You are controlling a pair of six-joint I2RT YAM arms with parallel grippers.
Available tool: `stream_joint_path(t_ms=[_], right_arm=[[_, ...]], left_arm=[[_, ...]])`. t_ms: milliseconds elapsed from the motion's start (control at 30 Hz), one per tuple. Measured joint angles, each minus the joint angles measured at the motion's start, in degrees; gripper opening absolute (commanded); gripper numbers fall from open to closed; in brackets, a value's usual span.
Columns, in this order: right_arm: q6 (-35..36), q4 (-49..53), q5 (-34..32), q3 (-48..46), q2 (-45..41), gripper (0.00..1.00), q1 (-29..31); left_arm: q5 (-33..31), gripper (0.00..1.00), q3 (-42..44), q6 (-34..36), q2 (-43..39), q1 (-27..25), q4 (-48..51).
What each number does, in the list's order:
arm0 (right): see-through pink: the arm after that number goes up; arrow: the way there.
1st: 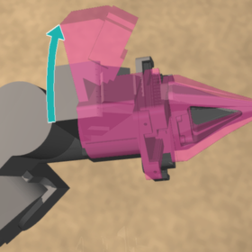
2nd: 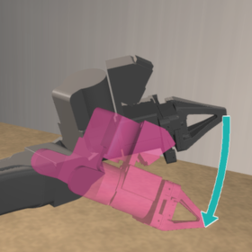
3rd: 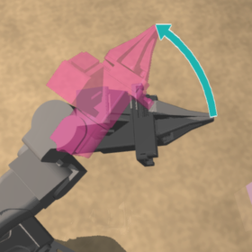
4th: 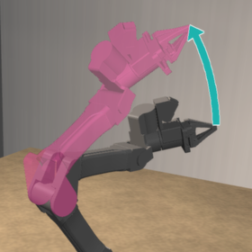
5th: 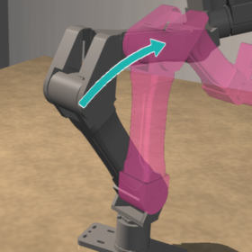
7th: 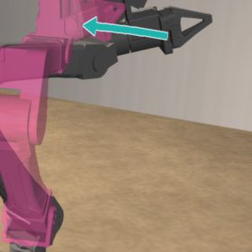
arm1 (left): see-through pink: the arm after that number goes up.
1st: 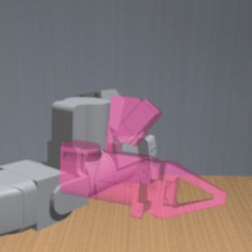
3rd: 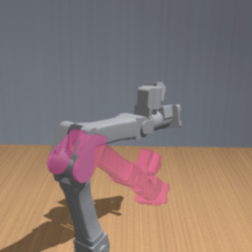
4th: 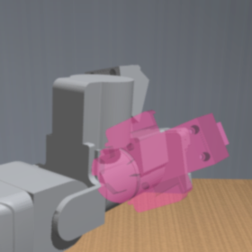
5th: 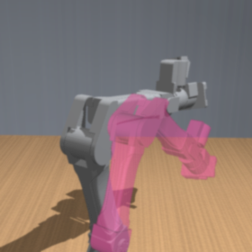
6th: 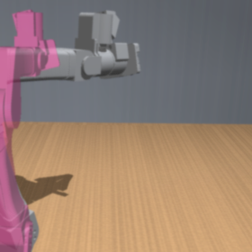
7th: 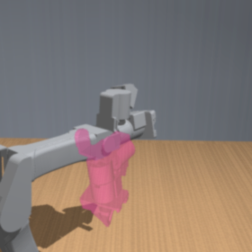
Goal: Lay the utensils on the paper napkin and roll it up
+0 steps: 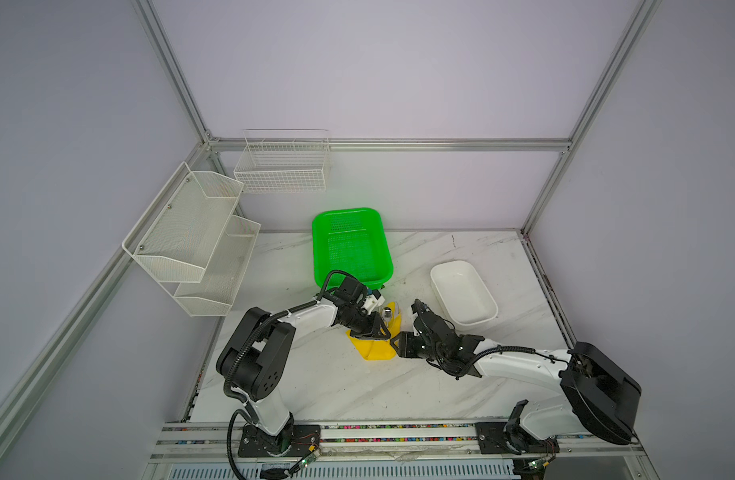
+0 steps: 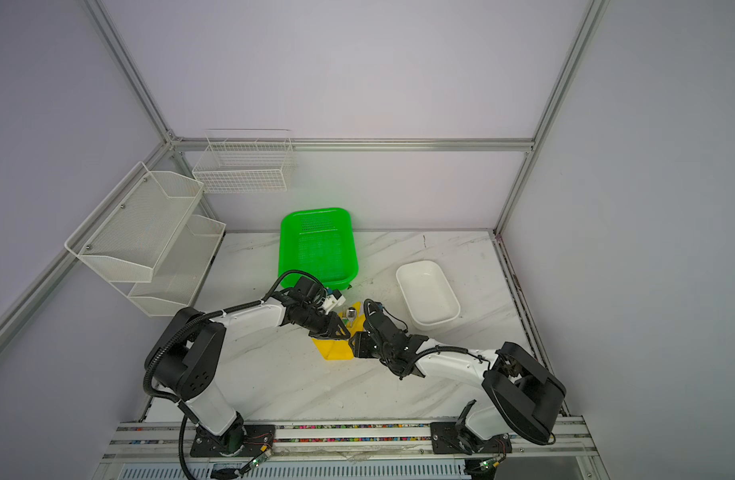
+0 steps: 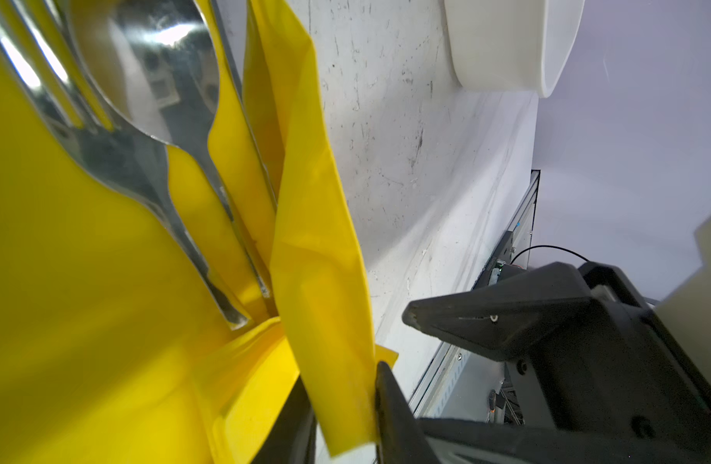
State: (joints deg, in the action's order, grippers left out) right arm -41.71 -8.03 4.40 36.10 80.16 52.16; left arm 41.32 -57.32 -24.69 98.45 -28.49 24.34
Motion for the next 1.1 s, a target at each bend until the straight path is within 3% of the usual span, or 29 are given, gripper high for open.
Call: stream_joint_path(t_ms=[433,567,867,1100], right_arm=[[5.8,-3.4,-8.0,0.4,5.5,0.42,6.3],[6.7,-3.3,-12.8,0.6,7.3,0.36,8.0],[7.8,-1.2,-21.3,2.8,9.9,0.09,11.0],[5.9,3.3,-27.4,5.5,12.2,0.06,13.9]], left_arm=[[0.0,0.26,0.0,-0.9,0.0,0.0,-1.1],[0.0,0.26,0.0,-1.3,0.0,0.0,-1.1],[0.0,0.25,0.0,-2.1,0.0,0.0,-1.6],[-0.2,0.25,0.0,-2.8,0.0,0.0,-2.5]])
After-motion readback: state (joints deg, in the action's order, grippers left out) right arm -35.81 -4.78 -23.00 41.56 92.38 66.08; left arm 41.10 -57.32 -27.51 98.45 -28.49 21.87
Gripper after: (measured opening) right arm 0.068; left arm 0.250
